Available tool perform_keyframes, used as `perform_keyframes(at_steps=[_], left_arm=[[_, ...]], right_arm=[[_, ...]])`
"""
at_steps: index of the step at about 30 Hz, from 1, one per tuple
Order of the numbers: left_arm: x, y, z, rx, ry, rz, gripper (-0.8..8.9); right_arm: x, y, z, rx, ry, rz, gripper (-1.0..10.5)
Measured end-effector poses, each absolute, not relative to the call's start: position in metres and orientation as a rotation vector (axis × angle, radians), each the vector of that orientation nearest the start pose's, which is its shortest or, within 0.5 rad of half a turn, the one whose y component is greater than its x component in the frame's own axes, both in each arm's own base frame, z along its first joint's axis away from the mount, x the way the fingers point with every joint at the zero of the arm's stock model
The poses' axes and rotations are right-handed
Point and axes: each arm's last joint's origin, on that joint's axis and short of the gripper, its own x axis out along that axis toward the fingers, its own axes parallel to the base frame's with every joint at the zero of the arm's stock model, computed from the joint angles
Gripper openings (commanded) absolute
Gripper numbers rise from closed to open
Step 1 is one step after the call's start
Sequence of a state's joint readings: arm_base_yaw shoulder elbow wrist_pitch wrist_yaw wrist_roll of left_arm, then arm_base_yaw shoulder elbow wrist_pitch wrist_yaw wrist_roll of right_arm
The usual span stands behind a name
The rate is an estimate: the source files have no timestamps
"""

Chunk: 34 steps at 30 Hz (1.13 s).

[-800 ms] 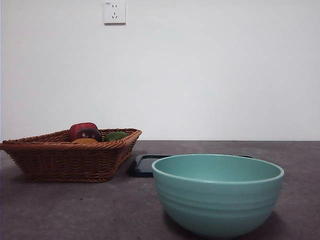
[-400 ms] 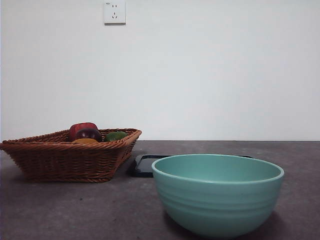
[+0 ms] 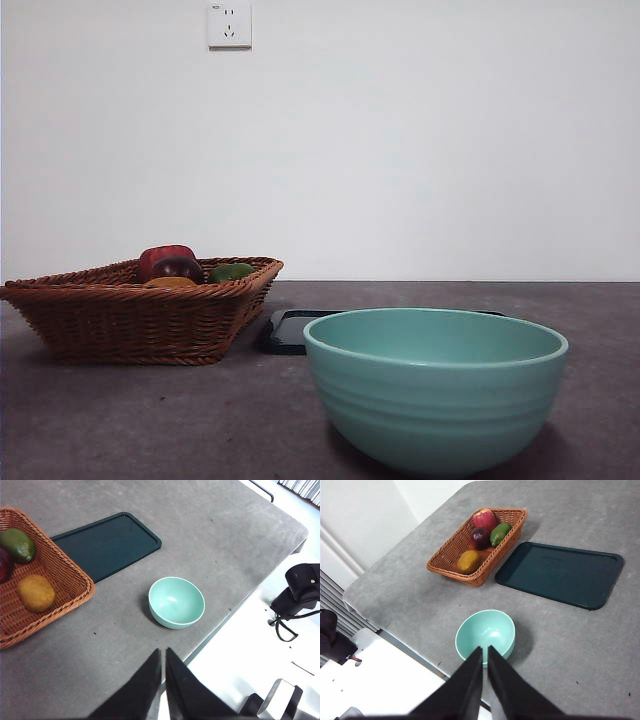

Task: Pick up the wifruite, put it on the bowl, pick up the plate, put it on desk

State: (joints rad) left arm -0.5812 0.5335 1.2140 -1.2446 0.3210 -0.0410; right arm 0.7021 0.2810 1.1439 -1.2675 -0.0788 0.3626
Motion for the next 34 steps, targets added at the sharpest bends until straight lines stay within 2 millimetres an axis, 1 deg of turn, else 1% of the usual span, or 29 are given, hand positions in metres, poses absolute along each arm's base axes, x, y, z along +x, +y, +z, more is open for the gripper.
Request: perform_keyframes(at_steps=[13,16,19,22,25,30,34], left_arm=[[0.017,-0.022,0.388,0.035,0.596,-0.854,0.12],[0.019,-0.021,0.387,0.017,0.595,-0.796,0.12],[0.024,-0.021,0.379,-0.008,0.62,-0.708,0.12],[0.035,-0.021,0.362,-0.034,0.657,-0.608,0.12],[0.049,-0.021,0.341,-0.034,0.586,-0.533,0.12],[0.078,-0.018,0.293,-0.046,0.331,-0.424,0.12],[0.094,-0.015,0.257,-0.075,0.149,-0.35,0.12]], right_arm=[[-0.025,-0.018,0.364,0.212,0.528,0.687,0.1],[-0.025,-0.018,0.364,0.212,0.528,0.687,0.1],[-0.025,-0.018,0.364,0.212,0.528,0.687,0.1],[-0.025,-0.018,0.364,0.212,0.528,0.687,0.1],[-0.025,-0.018,0.364,0.212,0.528,0.687,0.1],[-0.025,-0.018,0.364,0.212,0.528,0.688,0.1],[-0.025,-0.018,0.364,0.212,0.528,0.688,0.1]])
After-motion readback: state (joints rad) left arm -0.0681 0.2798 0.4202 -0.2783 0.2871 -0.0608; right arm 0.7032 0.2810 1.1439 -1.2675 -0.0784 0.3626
